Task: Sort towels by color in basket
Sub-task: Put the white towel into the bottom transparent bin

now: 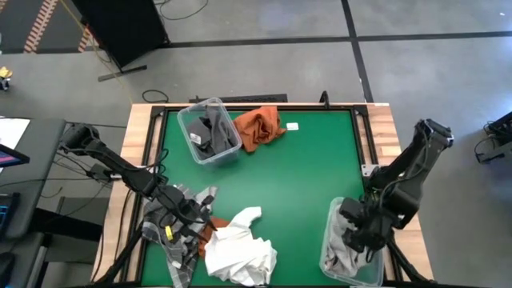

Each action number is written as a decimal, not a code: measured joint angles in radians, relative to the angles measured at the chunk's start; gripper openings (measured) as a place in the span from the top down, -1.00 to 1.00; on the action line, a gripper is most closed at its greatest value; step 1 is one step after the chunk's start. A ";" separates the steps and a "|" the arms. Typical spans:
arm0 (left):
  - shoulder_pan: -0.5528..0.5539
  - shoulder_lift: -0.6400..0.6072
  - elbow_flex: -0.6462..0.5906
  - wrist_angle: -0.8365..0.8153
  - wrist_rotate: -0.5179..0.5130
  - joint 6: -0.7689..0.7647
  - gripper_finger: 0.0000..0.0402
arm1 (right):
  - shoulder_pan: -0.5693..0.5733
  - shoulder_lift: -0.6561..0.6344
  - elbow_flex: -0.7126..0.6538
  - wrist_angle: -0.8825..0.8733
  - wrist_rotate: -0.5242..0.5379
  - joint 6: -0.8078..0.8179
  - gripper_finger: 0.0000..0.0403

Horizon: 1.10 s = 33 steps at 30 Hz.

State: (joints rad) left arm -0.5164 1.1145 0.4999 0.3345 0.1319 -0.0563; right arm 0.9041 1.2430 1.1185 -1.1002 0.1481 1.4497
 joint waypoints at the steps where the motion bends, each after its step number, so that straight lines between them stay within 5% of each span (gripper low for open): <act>1: -0.002 0.000 0.000 0.001 -0.006 0.000 0.09 | -0.004 -0.008 0.009 0.001 0.021 -0.014 -0.47; 9: -0.024 0.000 0.000 -0.006 -0.055 0.000 0.09 | -0.086 -0.027 0.068 0.075 0.205 -0.238 -0.47; 15: -0.048 0.000 0.000 -0.009 -0.070 -0.022 0.09 | -0.189 0.025 0.069 0.323 0.222 -0.548 -0.47; 23: -0.068 0.019 0.000 -0.112 -0.091 -0.103 0.09 | -0.285 0.229 0.069 0.715 0.156 -0.982 -0.47; 33: -0.101 0.185 0.000 -0.134 -0.082 -0.236 0.09 | -0.371 0.507 0.069 1.105 0.007 -1.211 -0.47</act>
State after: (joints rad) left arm -0.6178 1.2991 0.4999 0.2005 0.0497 -0.2926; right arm 0.5334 1.7504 1.1877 0.0045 0.1550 0.2391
